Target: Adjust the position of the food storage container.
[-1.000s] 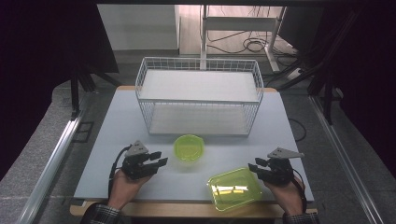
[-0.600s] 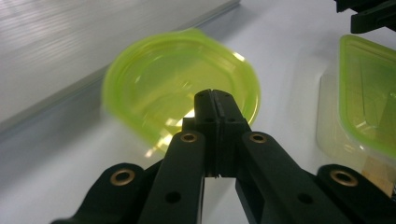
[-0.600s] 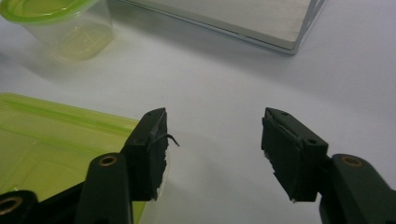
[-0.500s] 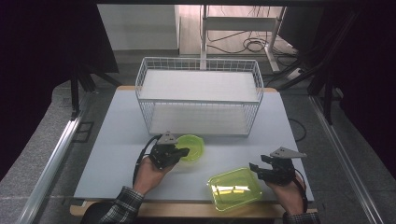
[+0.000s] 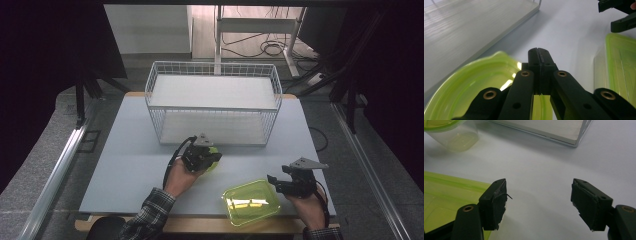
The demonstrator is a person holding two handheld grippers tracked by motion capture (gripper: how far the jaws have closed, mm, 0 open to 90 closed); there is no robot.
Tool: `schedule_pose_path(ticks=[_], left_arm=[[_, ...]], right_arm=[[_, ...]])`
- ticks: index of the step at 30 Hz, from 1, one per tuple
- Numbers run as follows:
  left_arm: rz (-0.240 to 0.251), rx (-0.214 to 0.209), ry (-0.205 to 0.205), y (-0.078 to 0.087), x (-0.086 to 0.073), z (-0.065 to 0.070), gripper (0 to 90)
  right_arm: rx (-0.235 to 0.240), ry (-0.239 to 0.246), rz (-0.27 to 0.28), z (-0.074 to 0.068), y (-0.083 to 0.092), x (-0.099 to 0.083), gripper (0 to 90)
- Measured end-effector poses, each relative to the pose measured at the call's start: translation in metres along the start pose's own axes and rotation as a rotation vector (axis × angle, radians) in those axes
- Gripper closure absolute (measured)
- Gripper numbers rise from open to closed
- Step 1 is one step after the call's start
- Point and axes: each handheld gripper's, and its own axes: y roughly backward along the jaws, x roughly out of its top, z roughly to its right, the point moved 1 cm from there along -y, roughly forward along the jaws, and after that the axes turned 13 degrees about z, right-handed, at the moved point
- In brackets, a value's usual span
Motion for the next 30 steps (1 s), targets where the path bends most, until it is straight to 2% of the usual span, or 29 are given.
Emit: schedule_pose_path(ticks=[3,6,9,11,13,16,17,20,23,25,26,30], left_arm=[[-0.024,0.011,-0.012,-0.013,0.004,0.002,90.0],[-0.060,0.020,-0.023,-0.019,0.003,0.000,90.0],[-0.058,0.021,-0.022,-0.018,0.001,-0.002,90.0],[-0.069,0.038,-0.041,-0.016,0.001,-0.002,90.0],[-0.071,0.046,-0.042,-0.014,0.000,-0.003,90.0],[-0.069,0.062,-0.036,-0.006,-0.003,-0.009,90.0],[-0.052,0.072,-0.006,0.000,-0.007,-0.013,90.0],[-0.058,0.080,-0.006,0.008,-0.010,-0.019,90.0],[-0.054,0.104,0.014,0.022,-0.017,-0.027,90.0],[-0.052,0.107,0.020,0.026,-0.018,-0.028,90.0],[-0.056,0.118,0.024,0.034,-0.022,-0.032,90.0],[-0.052,0.131,0.037,0.045,-0.027,-0.037,90.0]], right_arm=[[-0.002,0.001,-0.002,0.001,0.000,0.000,28.4],[-0.002,0.000,-0.002,0.001,0.000,-0.001,28.2],[-0.003,-0.002,-0.004,0.002,0.000,-0.001,28.0],[-0.001,-0.005,-0.004,0.002,0.000,-0.001,28.0],[-0.002,-0.004,-0.003,0.002,0.000,-0.001,28.0],[-0.002,-0.004,-0.003,0.002,0.000,-0.001,28.0],[-0.002,-0.005,-0.003,0.002,0.000,-0.001,28.0],[-0.002,-0.006,-0.003,0.002,0.000,-0.001,28.0],[-0.004,-0.006,-0.003,0.001,-0.001,-0.001,28.0],[-0.005,-0.006,-0.003,0.001,-0.001,-0.001,28.0],[-0.005,-0.007,-0.003,0.001,-0.001,-0.001,28.0],[-0.007,-0.007,-0.004,0.001,-0.001,-0.001,28.0]])
